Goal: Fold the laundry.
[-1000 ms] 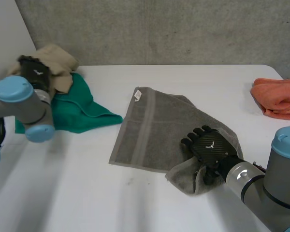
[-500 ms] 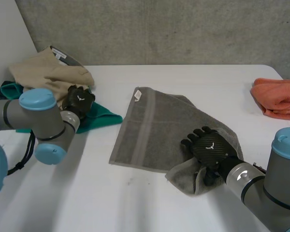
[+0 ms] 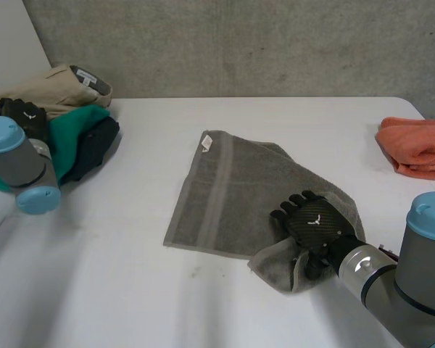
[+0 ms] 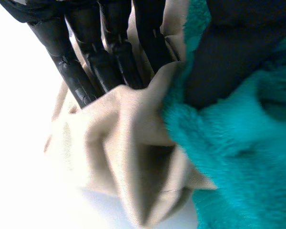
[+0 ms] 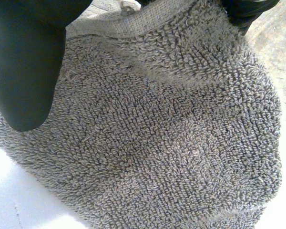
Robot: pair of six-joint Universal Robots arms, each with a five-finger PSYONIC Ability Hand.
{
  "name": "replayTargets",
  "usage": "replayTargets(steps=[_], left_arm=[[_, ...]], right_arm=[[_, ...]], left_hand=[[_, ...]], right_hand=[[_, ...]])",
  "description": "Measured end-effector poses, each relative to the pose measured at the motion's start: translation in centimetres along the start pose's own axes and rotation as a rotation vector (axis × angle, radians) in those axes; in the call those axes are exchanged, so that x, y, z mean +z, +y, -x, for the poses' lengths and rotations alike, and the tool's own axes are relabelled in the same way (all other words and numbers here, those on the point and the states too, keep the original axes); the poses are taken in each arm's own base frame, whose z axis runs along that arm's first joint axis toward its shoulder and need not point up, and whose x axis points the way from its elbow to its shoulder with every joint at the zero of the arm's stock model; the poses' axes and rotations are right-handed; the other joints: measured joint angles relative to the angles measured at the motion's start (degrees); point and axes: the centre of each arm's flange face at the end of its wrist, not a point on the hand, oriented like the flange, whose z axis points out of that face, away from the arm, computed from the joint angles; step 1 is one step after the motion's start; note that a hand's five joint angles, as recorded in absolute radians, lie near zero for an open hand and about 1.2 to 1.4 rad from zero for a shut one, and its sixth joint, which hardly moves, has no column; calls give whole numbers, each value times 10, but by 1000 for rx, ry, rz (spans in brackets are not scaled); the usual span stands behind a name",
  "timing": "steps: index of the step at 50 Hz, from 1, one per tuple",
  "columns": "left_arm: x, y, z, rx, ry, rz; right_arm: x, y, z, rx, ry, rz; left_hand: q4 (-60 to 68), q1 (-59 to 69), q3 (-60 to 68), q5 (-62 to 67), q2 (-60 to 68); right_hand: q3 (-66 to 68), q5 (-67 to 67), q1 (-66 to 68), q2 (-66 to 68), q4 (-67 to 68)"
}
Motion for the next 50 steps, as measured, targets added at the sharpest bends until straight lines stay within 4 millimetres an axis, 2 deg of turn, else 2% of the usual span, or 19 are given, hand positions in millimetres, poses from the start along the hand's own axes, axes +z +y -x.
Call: replayTargets(steps=[1,2,3,5,6,7,15,22,28,30,33,36,39,41,43,44,47,48,50], left_arm=[[-2,-2,0,3,4,-2],[-4,-3,0,4,7,-4],[-9,-7,0,5,17,-9],[-17,-16,-1,4,35,-21],[-19,-18,-1,4,39,-24],[-28,-25,-2,3,57,-34],[-73,-57,7,-1,127,-73],[-122,-84,20,-4,199,-122],[-182,-110,22,-33,341,-212],[-214,-119,18,-74,444,-258],[-249,-127,10,-136,581,-301],[-275,-129,0,-196,708,-322],[-288,-127,-9,-229,787,-322],[-296,-122,-22,-250,861,-305],[-296,-120,-25,-252,872,-301],[-297,-114,-38,-254,914,-280],[-296,-114,-40,-254,918,-277],[-292,-106,-57,-250,950,-248],[-289,-102,-65,-245,960,-233]], right_arm=[[0,0,0,0,0,0],[0,0,0,0,0,0],[0,0,0,0,1,0],[0,0,0,0,2,1],[0,0,0,0,2,1],[0,0,-1,0,3,1],[-2,-6,-6,-4,22,-14],[-13,-25,-24,-18,84,-67],[-27,-40,-39,-24,117,-83],[-34,-43,-42,-28,114,-65],[-40,-42,-41,-40,98,-31],[-43,-39,-37,-57,75,3],[-44,-36,-34,-69,59,23],[-43,-32,-31,-76,47,38],[-43,-31,-30,-77,45,40],[-40,-27,-28,-77,38,49],[-40,-26,-27,-77,37,51],[-34,-20,-26,-72,33,59],[-33,-18,-26,-70,34,60]], left_hand=[[-55,-61,-54,-54,-55],[-55,-61,-54,-54,-55],[-184,-180,-180,-182,-178],[-262,-248,-256,-261,-247],[-262,-248,-256,-261,-247],[-323,-294,-310,-320,-304],[-359,-327,-346,-360,-342],[-371,-349,-368,-375,-358],[-373,-352,-371,-377,-360],[-373,-352,-371,-377,-360],[-392,-381,-390,-382,-379],[-391,-379,-389,-382,-378],[-379,-369,-380,-372,-369],[-349,-334,-352,-345,-341],[-349,-334,-352,-345,-341],[-349,-334,-352,-345,-341],[-349,-334,-352,-345,-341],[-345,-333,-348,-342,-339],[-345,-333,-348,-342,-339]], right_hand=[[0,0,0,0,0],[0,0,0,0,0],[0,0,0,0,0],[0,0,0,0,0],[0,0,0,0,0],[0,0,0,0,0],[0,0,0,0,0],[0,0,0,0,0],[0,0,0,0,0],[0,0,0,0,0],[0,0,0,0,0],[0,0,0,0,0],[0,0,0,0,0],[0,0,0,0,0],[0,0,0,0,0],[0,0,0,0,0],[0,0,0,0,0],[0,0,0,0,0],[0,0,0,0,0]])
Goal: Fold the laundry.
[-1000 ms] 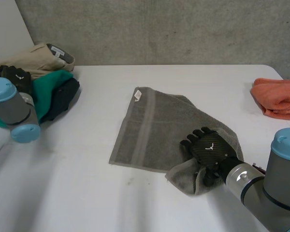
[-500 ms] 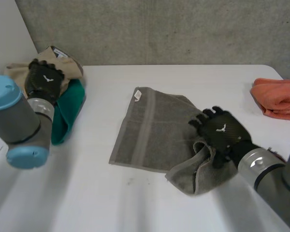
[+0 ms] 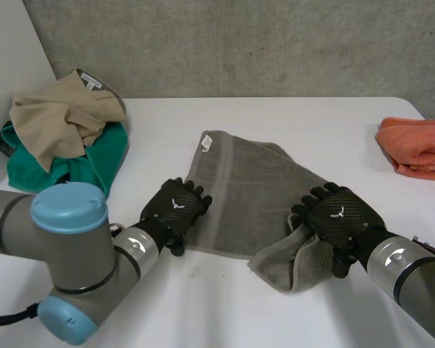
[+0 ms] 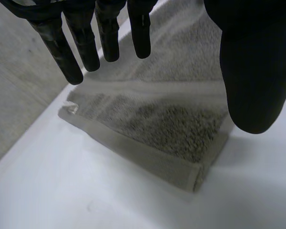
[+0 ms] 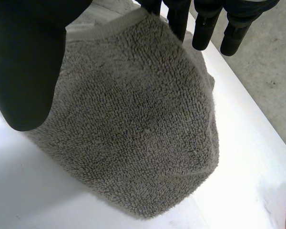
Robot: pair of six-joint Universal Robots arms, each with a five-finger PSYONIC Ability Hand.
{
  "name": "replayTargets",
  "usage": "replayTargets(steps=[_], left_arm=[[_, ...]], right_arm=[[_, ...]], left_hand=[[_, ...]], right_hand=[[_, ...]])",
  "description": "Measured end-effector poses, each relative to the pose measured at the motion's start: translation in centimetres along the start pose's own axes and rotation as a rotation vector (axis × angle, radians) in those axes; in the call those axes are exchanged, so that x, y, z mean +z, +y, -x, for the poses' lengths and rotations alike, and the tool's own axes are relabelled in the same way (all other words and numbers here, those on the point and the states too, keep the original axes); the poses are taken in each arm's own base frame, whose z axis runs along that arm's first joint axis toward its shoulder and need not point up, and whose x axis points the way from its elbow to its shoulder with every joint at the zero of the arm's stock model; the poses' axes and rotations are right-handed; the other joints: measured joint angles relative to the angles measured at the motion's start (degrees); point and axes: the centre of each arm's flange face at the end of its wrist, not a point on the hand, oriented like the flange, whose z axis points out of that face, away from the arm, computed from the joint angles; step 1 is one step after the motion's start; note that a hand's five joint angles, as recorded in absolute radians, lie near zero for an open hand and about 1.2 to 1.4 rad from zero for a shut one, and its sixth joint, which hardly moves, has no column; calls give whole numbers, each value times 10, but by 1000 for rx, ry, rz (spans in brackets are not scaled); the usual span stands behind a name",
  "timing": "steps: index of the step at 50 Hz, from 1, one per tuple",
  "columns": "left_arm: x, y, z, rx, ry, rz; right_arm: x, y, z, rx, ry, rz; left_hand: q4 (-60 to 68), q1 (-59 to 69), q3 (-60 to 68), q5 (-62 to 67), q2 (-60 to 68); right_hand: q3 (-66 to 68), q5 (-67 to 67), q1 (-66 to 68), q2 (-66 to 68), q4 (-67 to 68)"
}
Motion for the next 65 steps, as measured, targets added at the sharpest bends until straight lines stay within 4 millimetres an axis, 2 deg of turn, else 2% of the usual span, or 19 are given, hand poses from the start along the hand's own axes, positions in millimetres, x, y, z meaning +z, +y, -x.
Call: replayTargets(steps=[9,18,36,46,47,48,49,50,52,54,55,60,65], left_arm=[[25,12,2,-8,-3,15],[38,17,0,-23,9,29],[60,10,7,-17,-10,-3],[74,7,8,-25,-20,-31],[74,7,9,-29,-21,-33],[75,6,9,-35,-22,-37],[75,5,9,-38,-22,-39],[76,4,10,-48,-24,-44],[77,2,11,-60,-27,-50],[77,1,11,-64,-28,-53],[77,0,12,-71,-31,-56],[73,-5,16,-76,-50,-57],[52,-25,30,-74,-110,-68]], right_arm=[[5,6,1,7,4,6],[10,12,4,12,-7,20],[11,14,5,14,-12,25],[12,14,5,12,-7,21],[12,14,4,12,-7,21],[12,14,4,12,-6,21],[12,14,4,12,-6,21],[12,14,4,11,-6,21],[12,14,4,11,-4,21],[12,14,4,11,-3,20],[12,14,3,11,-1,19],[14,13,2,11,13,6],[15,9,-6,38,55,-11]], left_hand=[[33,31,36,34,34],[34,31,36,35,34],[75,72,77,39,74],[170,177,170,153,174],[170,177,170,153,174],[251,265,256,243,257],[254,269,256,246,257],[365,386,366,357,368],[450,465,449,441,456],[450,465,449,441,456],[496,470,491,463,497],[496,470,492,463,497],[496,470,492,463,497]], right_hand=[[0,0,0,0,0],[0,0,0,0,0],[0,0,0,0,0],[0,0,0,0,0],[0,0,0,0,0],[0,0,0,0,0],[0,0,0,0,0],[0,0,0,0,0],[0,0,0,0,0],[0,0,0,0,0],[0,0,0,0,0],[0,0,0,0,0],[0,0,0,0,0]])
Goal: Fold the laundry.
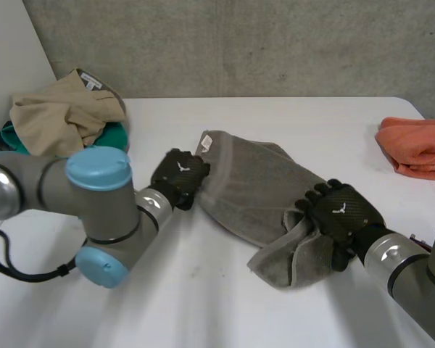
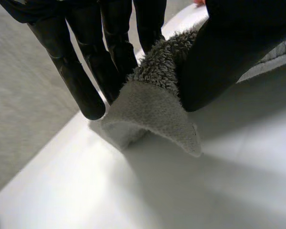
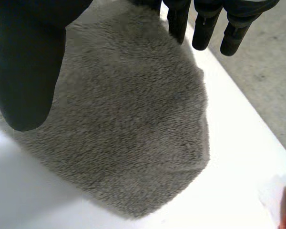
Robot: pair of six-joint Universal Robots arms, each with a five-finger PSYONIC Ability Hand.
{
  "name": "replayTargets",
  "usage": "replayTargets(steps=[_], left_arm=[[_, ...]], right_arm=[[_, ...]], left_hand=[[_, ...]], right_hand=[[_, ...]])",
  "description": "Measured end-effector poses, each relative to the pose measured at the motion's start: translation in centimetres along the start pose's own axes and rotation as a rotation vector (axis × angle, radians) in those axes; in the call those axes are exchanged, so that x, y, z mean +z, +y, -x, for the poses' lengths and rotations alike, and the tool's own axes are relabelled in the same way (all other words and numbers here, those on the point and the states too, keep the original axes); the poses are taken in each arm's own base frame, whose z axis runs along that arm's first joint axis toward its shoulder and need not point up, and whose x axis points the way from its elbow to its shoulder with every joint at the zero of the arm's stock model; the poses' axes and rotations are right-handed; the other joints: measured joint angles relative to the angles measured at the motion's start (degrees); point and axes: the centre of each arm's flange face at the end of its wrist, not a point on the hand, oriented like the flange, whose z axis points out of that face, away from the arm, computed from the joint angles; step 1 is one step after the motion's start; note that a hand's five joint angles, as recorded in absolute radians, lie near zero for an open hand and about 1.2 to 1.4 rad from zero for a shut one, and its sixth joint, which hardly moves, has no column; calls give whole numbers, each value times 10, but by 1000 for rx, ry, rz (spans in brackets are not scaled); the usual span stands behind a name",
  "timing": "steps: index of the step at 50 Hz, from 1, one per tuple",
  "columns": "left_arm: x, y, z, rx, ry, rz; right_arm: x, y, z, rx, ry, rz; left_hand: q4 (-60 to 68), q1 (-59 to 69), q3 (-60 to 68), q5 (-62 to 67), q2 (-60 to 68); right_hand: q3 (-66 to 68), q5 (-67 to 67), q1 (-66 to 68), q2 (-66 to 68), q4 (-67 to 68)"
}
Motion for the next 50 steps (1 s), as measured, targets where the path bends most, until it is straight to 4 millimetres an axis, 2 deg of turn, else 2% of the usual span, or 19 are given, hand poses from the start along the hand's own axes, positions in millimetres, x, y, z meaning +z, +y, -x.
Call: replayTargets(steps=[7,14,18,22,23,25,26,28,29,32,37,41,46,50], left_arm=[[-40,-30,14,5,-57,-27],[-74,-34,13,4,-57,-17],[-83,-31,11,3,-54,-8],[-85,-31,12,2,-58,-7],[-85,-32,13,2,-63,-10],[-85,-34,17,2,-73,-17],[-85,-36,19,2,-81,-23],[-86,-37,21,2,-86,-26],[-88,-44,28,3,-109,-48],[-94,-59,39,4,-143,-91],[-116,-91,55,-7,-202,-193],[-136,-112,61,-42,-222,-258],[-150,-116,59,-99,-204,-261],[-147,-101,51,-140,-168,-202]], right_arm=[[-3,-15,-18,165,73,-1],[-13,-31,-29,415,58,44],[-11,-24,-21,521,10,108],[2,-9,-9,571,-26,168],[8,-2,-4,580,-31,186],[15,4,-2,581,-22,192],[18,6,-3,577,-9,187],[20,6,-5,574,1,180],[22,0,-16,544,57,127],[15,-23,-37,467,133,27],[-18,-72,-74,242,248,-118],[-44,-99,-100,37,319,-149],[-49,-111,-114,-107,325,-125],[-25,-104,-112,-167,261,-89]], left_hand=[[0,0,0,0,0],[0,0,0,0,0],[0,0,0,0,0],[0,0,0,0,0],[0,0,0,0,0],[0,0,0,0,0],[0,0,0,0,0],[0,0,0,0,0],[0,0,0,0,0],[0,0,0,0,0],[0,0,3,0,2],[0,0,3,0,2],[3,0,3,0,2],[3,0,5,0,2]], right_hand=[[0,0,0,0,0],[0,0,0,0,0],[0,0,0,0,0],[27,19,22,25,20],[218,204,214,223,205],[382,379,394,405,380],[461,458,460,476,460],[489,480,486,505,490],[538,522,500,548,550],[539,522,500,548,556],[539,522,500,548,562],[539,522,500,548,563],[547,528,506,548,563],[547,531,506,548,563]])
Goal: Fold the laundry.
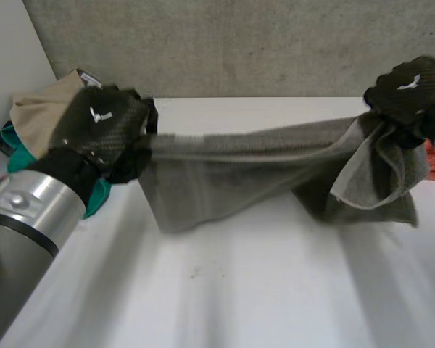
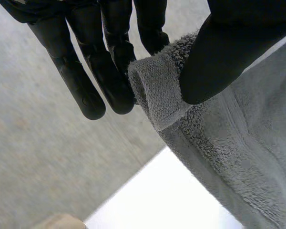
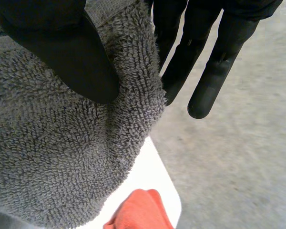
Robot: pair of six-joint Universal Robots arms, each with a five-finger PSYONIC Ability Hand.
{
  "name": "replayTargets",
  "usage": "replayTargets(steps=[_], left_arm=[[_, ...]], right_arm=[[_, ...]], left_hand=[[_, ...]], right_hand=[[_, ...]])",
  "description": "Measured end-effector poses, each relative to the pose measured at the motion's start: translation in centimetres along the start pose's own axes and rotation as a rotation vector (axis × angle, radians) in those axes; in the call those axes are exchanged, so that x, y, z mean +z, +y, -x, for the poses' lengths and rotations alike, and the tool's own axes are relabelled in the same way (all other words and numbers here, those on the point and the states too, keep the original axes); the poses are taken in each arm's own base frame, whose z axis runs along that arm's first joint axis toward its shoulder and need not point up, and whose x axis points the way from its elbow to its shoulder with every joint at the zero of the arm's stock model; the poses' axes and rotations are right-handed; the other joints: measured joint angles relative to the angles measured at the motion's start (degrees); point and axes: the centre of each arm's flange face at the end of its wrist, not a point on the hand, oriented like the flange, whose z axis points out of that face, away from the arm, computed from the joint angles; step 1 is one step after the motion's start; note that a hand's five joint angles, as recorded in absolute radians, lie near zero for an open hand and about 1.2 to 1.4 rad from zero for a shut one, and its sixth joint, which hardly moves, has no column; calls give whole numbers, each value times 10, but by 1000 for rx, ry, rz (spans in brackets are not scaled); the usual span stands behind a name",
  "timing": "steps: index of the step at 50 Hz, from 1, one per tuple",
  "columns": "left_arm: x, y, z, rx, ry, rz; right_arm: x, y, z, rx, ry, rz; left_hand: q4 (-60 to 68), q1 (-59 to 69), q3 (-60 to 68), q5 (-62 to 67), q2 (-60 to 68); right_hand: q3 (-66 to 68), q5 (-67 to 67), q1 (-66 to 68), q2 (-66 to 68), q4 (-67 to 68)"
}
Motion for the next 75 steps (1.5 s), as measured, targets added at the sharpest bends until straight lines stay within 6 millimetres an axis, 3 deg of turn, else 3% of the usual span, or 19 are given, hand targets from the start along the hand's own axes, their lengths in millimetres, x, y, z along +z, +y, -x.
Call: replayTargets(steps=[4,7,9,12,15,20,23,28,33,37,43,53,55,57,60,63,70,75], left_arm=[[7,28,-9,-17,29,100],[14,50,-14,-24,49,172],[19,62,-17,-26,56,211],[25,72,-18,-27,58,240],[28,76,-16,-26,53,248],[30,74,-11,-23,36,240],[30,67,-6,-20,23,219],[28,59,-3,-20,13,193],[26,55,-3,-22,11,183],[26,55,-3,-23,13,182],[26,55,-4,-24,16,181],[27,56,-4,-25,15,180],[27,55,-3,-25,13,178],[27,54,-3,-25,10,175],[27,51,-1,-23,5,165],[25,42,2,-18,-6,139],[19,5,28,3,-91,26],[10,-24,57,26,-181,-41]], right_arm=[[27,14,32,-61,-121,1],[43,24,65,-133,-223,-9],[49,30,85,-190,-279,-16],[53,34,99,-228,-302,-22],[53,33,101,-194,-278,-13],[45,25,82,2,-180,16],[28,19,60,280,-85,42],[6,32,49,607,-20,101],[-11,56,65,799,-27,202],[-12,75,84,842,-48,269],[6,101,113,837,-76,317],[39,122,144,798,-65,295],[44,126,144,793,-42,293],[48,127,141,790,-4,290],[51,123,130,783,50,268],[49,106,108,757,102,204],[17,38,26,445,196,9],[-12,14,-28,99,261,28]], left_hand=[[0,0,0,10,0],[0,0,0,13,0],[0,0,0,13,0],[0,0,0,13,0],[0,0,0,13,0],[0,0,0,13,0],[0,0,0,13,0],[0,0,0,13,0],[0,0,0,13,0],[0,0,0,13,0],[0,0,0,13,0],[0,0,0,13,0],[0,0,0,13,0],[0,0,0,13,0],[0,0,0,13,0],[0,0,0,13,0],[0,0,1,13,0],[0,0,1,13,0]], right_hand=[[-65,-51,-37,-65,-78],[-326,-320,-308,-345,-340],[-428,-427,-403,-437,-444],[-473,-476,-435,-463,-494],[-514,-513,-472,-509,-528],[-522,-525,-475,-521,-540],[-525,-526,-475,-525,-543],[-524,-522,-475,-525,-542],[-502,-486,-473,-507,-521],[-453,-439,-429,-459,-472],[-404,-388,-374,-411,-420],[-287,-277,-257,-287,-305],[-148,-150,-124,-146,-165],[-18,-3,11,-11,-30],[9,7,11,4,-3],[11,7,11,4,0],[11,7,11,4,0],[11,7,11,4,0]])
